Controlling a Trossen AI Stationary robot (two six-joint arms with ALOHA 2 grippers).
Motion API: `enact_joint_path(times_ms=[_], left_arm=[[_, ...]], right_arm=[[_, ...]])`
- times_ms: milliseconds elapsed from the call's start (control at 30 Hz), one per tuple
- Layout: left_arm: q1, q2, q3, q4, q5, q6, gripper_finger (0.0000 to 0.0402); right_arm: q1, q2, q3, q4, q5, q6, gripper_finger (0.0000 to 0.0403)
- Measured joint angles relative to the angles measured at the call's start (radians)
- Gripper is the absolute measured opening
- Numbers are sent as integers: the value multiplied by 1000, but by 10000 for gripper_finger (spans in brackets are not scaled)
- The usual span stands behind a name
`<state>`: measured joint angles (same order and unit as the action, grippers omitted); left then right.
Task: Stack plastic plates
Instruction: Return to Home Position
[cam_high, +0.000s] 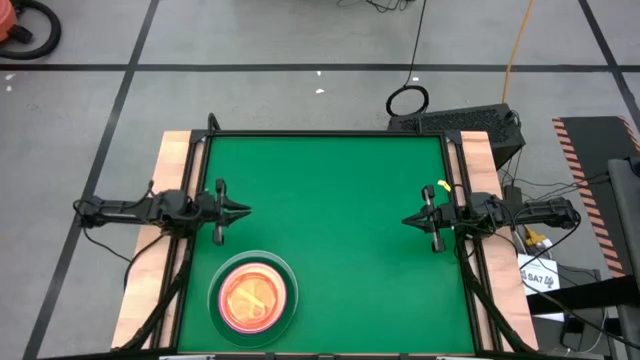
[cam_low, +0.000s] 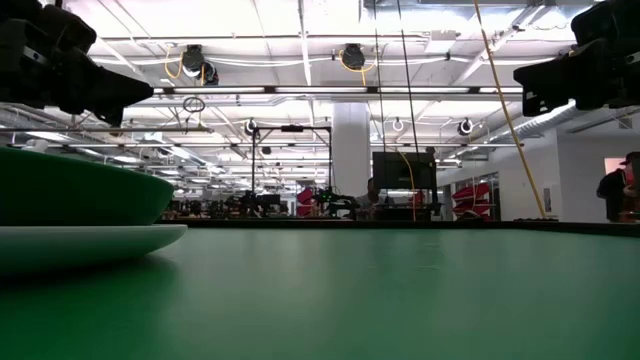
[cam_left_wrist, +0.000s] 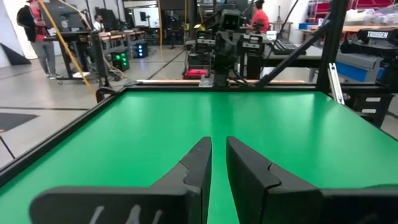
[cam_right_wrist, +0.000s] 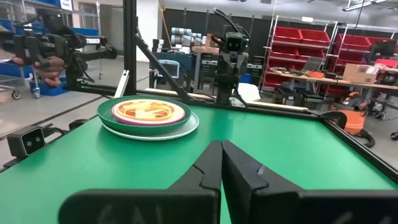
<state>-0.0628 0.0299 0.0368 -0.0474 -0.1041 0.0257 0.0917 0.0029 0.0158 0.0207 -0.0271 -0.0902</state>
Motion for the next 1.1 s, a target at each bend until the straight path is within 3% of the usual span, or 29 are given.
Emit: enact_joint_path(times_ms=[500, 1100], left_arm=[[133, 0, -1, -10, 149, 18, 55], [133, 2, -28, 60, 136, 9, 24]], right_arm=[[0, 0, 0, 4, 0, 0, 8], [0, 0, 0, 5, 0, 0, 9]])
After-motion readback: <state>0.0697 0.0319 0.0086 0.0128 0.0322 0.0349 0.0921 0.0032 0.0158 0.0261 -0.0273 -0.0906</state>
